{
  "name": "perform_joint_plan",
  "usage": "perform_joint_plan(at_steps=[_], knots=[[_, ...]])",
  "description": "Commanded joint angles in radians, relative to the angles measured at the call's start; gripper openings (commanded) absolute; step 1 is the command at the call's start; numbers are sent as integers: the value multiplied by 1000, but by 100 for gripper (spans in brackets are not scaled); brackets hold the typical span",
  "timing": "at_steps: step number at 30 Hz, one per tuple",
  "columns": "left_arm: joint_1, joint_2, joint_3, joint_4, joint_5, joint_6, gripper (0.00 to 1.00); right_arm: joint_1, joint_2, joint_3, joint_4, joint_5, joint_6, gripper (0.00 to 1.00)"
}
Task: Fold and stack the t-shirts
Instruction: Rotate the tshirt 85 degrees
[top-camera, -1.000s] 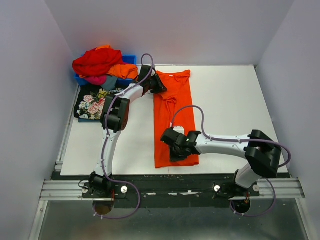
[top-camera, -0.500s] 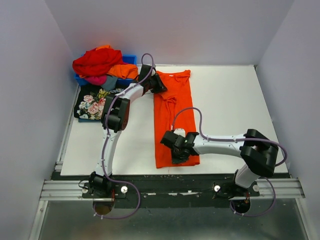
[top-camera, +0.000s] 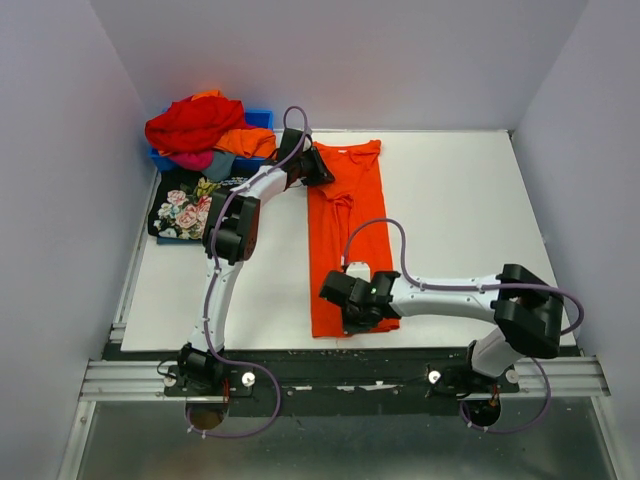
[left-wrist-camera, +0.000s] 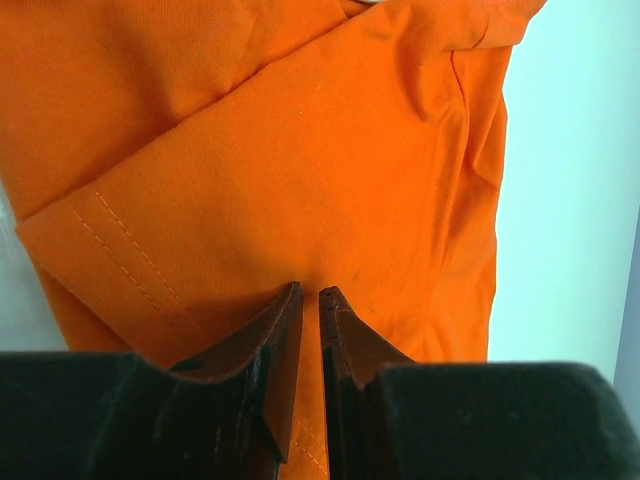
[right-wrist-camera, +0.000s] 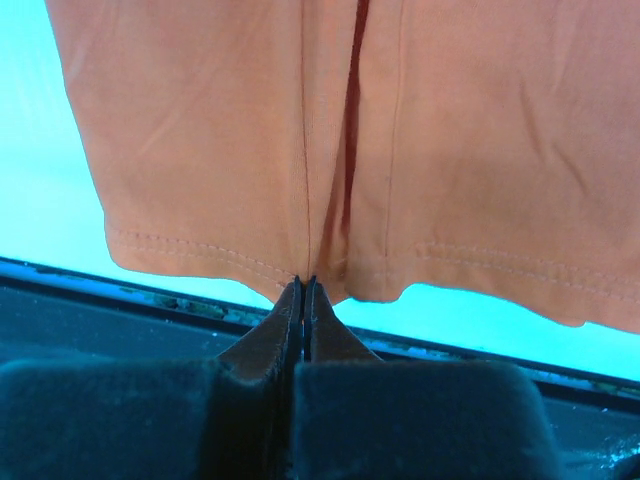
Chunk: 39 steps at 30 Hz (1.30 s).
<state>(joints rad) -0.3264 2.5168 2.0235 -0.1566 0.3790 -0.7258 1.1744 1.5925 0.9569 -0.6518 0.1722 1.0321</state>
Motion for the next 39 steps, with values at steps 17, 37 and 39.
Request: perform_joint_plan(at_steps=[17,37,39], knots=[[-2,-70,0,-63,32,69,53,37,-207,-35,-103,75,71,31],[-132,-933,-951,-86,-333,-6,66,-323,-583,-391,-19,-5,-41,50],[-140,-1039,-1089,-84,-328,-17,64,-341,-572,-400,0,-22,-64,49]])
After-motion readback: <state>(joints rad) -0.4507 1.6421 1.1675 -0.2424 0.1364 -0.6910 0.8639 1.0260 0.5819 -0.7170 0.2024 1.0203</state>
